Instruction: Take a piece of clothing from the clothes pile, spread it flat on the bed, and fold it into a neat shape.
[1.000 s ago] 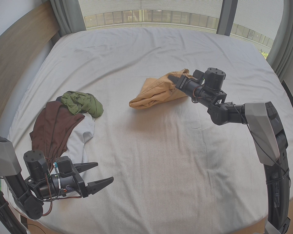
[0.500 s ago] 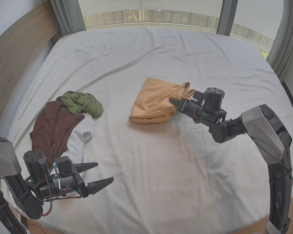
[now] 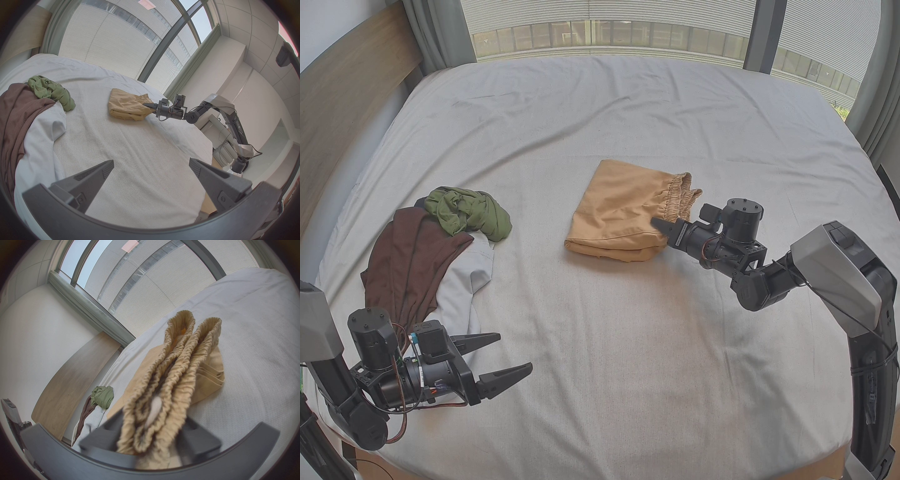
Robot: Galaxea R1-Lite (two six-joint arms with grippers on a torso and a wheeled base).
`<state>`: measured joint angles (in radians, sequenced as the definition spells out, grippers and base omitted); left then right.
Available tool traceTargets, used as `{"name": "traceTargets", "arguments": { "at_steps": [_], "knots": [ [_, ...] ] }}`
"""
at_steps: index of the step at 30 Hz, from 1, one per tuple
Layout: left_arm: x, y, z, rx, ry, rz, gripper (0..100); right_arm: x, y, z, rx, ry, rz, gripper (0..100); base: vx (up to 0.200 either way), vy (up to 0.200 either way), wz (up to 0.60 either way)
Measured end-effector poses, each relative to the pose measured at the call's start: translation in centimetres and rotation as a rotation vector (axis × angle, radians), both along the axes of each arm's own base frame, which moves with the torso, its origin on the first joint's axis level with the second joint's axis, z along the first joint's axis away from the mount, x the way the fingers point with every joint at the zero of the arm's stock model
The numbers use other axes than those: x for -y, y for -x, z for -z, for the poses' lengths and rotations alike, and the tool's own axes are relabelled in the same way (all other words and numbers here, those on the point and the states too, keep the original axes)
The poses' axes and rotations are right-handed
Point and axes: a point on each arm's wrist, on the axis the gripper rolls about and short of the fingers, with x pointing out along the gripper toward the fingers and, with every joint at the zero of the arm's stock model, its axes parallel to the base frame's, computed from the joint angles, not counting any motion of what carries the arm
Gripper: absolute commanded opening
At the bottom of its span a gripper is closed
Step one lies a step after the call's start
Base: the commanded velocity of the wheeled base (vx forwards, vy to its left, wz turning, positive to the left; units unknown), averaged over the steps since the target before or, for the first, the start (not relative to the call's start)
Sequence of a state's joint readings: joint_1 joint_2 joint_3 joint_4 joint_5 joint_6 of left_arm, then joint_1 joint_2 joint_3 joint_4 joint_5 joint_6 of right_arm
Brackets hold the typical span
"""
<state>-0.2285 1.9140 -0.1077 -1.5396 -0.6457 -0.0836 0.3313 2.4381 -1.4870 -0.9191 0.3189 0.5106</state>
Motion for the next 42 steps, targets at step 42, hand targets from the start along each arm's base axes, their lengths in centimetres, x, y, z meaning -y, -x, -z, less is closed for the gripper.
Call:
{"name": "traceTargets", "arguments": {
  "at_steps": [42],
  "knots": [
    [-0.1,0.0,0.0,0.002,0.001,-0.005,100,1.5,1.2,-4.3,0.103,0.006,0.023,100,0.0,0.0,0.0]
  ]
}}
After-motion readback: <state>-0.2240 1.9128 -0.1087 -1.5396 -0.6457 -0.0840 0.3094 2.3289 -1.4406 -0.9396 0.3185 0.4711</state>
